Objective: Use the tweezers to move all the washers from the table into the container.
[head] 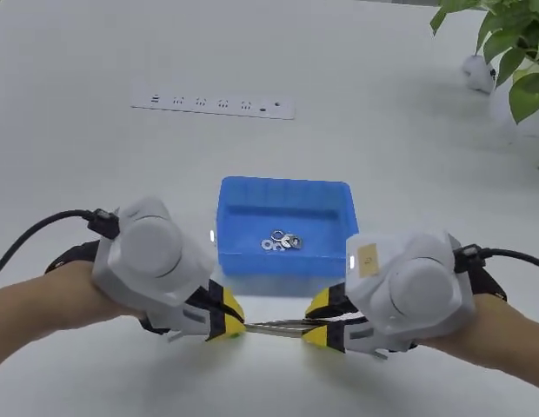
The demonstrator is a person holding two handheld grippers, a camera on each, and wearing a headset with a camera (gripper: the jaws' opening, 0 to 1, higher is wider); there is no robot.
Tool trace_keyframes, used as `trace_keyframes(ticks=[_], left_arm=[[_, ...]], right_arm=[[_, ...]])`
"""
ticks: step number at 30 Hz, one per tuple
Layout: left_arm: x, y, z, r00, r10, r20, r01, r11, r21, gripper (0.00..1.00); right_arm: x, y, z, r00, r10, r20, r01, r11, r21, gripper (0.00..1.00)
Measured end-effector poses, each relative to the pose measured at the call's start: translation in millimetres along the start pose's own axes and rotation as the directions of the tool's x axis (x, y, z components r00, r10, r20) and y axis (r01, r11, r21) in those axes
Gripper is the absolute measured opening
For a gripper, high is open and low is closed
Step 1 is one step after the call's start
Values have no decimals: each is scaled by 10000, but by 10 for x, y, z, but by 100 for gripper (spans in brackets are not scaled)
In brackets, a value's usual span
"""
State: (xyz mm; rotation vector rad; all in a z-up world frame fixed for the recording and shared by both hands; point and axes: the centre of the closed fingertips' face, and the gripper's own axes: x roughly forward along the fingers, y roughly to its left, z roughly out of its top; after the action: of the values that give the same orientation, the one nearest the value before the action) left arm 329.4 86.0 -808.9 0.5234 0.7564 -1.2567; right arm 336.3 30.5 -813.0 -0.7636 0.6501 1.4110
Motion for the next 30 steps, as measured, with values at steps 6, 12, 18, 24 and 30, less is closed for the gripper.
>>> trace_keyframes(ticks=[6, 12, 18, 24, 30], left_arm=[[-182, 38, 101, 9944, 432, 966, -369, 9971, -669, 12], [-560, 10, 333, 9705, 820, 2266, -591, 9926, -1062, 17], [-932, 13, 493, 9396, 1731, 2954, -1482, 9834, -1050, 22], [-1092, -23, 486, 9307, 2287, 2855, -2139, 9734, -825, 33], [-1063, -125, 486, 9339, 2428, 2623, -2442, 9693, -279, 58]], right_arm=[[-245, -129, 105, 9927, -905, 796, 832, 9924, 903, 17], [-675, -237, 202, 9668, -1810, 1806, 1437, 9689, 2017, 19], [-980, -220, 190, 9527, -2257, 2037, 1824, 9603, 2110, 24], [-988, -74, 146, 9643, -1929, 1813, 1616, 9714, 1738, 42], [-950, 21, 160, 9728, -1619, 1659, 1426, 9821, 1227, 54]])
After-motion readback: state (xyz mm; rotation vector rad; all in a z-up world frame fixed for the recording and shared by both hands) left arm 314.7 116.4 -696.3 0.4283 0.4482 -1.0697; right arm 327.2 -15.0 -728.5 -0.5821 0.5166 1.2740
